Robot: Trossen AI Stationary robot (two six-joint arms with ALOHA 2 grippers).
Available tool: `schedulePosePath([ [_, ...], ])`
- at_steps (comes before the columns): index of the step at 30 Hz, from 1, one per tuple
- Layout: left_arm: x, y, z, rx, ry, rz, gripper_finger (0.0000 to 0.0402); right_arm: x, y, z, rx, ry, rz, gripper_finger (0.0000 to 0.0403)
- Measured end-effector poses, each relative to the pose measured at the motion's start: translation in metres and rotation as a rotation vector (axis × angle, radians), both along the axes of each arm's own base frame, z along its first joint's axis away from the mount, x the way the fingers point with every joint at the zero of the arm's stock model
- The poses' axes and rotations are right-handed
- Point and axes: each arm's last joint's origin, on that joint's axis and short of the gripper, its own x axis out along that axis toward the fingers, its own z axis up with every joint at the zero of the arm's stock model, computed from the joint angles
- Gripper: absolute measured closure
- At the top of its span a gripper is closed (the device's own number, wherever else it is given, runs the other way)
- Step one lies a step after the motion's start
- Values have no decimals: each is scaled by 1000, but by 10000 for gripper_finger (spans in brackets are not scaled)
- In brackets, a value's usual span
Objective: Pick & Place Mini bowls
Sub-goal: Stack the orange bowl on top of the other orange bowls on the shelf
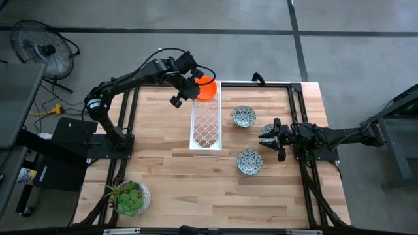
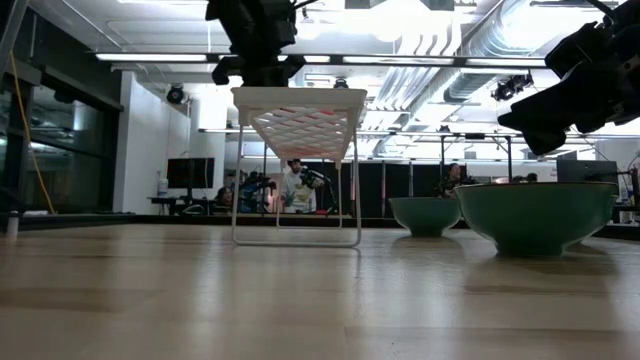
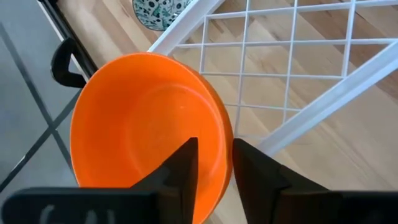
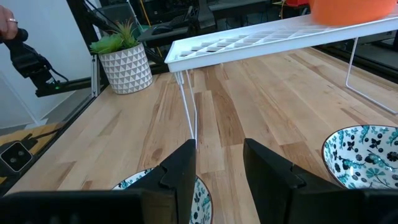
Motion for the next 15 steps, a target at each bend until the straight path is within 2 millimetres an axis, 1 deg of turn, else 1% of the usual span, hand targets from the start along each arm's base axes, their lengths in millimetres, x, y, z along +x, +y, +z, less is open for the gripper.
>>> schedulePosePath([
  [4, 0, 0, 1, 13, 8, 6, 291, 0, 0, 0, 0, 0, 0, 281],
  [8, -1, 0, 15, 49, -15, 17, 289, 0, 0, 0, 0, 0, 0, 281],
  [11, 2, -3, 23, 70, -36, 10, 289, 0, 0, 0, 0, 0, 0, 281],
  [15, 6, -9, 30, 81, -61, 0, 289, 0, 0, 0, 0, 0, 0, 281],
])
